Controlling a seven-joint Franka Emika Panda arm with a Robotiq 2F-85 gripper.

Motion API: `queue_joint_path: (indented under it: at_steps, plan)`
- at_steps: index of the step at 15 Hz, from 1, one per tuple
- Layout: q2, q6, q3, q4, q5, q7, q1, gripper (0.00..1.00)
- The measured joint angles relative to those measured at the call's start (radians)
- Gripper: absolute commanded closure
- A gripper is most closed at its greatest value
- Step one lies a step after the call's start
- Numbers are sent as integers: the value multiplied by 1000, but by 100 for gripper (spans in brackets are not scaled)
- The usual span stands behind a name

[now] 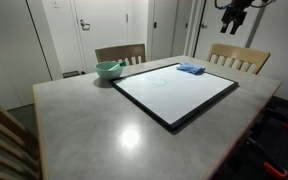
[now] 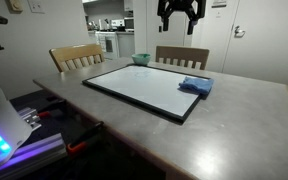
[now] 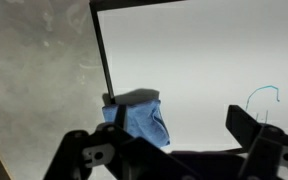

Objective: Use the blue towel to erase the drawing on the board

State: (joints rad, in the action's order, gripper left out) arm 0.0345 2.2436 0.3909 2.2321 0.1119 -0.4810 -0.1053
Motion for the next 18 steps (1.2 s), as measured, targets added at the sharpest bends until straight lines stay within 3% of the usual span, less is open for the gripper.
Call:
queue_joint_path:
  at_steps: [11, 18]
  plan:
    - [-266, -8, -109, -217, 34, 1, -130, 0]
    - [-283, -12, -143, -241, 63, 2, -161, 0]
